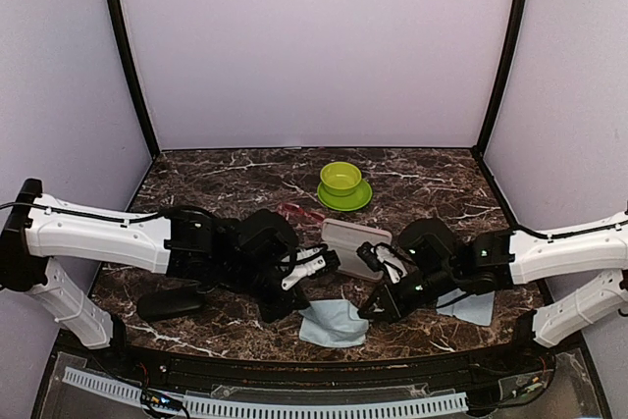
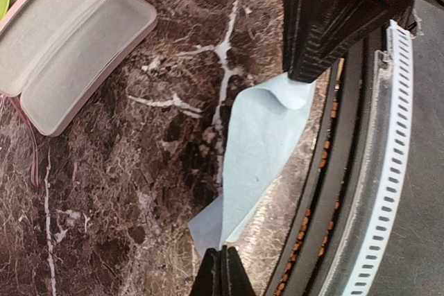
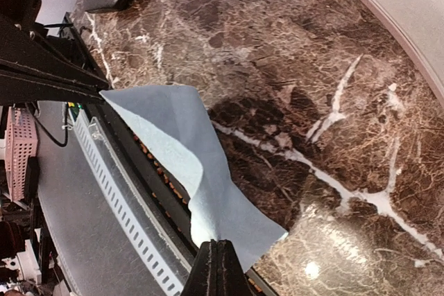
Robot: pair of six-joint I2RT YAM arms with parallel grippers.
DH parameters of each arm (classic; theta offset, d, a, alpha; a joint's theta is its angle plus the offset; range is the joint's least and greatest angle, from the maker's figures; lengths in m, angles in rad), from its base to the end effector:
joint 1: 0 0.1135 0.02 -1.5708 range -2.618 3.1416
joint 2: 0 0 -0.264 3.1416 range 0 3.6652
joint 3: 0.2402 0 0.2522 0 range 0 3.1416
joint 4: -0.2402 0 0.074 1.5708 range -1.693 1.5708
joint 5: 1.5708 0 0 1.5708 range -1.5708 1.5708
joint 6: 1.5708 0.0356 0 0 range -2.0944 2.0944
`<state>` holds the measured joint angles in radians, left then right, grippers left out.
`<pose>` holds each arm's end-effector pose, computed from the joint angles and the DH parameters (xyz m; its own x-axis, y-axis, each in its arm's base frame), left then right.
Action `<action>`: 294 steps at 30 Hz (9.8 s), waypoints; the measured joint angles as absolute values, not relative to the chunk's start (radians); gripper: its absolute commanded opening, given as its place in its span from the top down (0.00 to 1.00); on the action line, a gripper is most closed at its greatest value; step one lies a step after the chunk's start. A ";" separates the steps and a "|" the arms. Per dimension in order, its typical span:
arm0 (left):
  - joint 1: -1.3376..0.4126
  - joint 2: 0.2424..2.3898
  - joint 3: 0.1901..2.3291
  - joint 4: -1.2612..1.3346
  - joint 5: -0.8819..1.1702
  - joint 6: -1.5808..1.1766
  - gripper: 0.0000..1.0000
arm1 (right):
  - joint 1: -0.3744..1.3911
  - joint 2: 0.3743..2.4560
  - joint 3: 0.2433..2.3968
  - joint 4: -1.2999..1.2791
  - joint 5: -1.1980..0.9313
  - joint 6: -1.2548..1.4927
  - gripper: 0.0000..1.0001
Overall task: Organize the sunglasses
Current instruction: Place the glasses cleaning cloth at the corner of the board, then pick up the glasses cleaning cloth from the corner of the board, then fold the glasses cleaning cloth at the corner of the board.
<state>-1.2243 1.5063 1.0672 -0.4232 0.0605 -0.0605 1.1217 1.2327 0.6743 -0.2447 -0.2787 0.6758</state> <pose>0.1072 -0.3031 0.2439 -0.3150 0.6946 -0.6467 0.9349 0.3446 -0.0852 0.0985 0.2269 0.2058 -0.8374 -0.3523 -0.4180 -0.5450 0.5968 0.5889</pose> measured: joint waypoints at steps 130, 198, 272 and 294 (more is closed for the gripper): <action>-1.065 1.753 1.085 -0.231 0.165 0.117 1.00 | 0.862 1.625 0.832 -0.221 -0.229 0.217 0.63; -1.157 1.733 1.014 -0.235 0.187 0.110 1.00 | 0.963 1.487 0.745 -0.302 -0.354 0.210 1.00; -1.130 1.735 1.081 -0.294 -0.010 0.095 1.00 | 0.955 1.428 0.759 -0.278 -0.229 0.313 1.00; -1.194 1.735 1.042 -0.293 0.097 0.063 1.00 | 0.976 1.430 0.677 -0.254 -0.292 0.335 1.00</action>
<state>-1.1942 1.7348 1.0416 -0.2932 0.0971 0.0628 0.9764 1.4303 0.6773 -0.2543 -0.2920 0.3347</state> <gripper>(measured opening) 0.012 0.006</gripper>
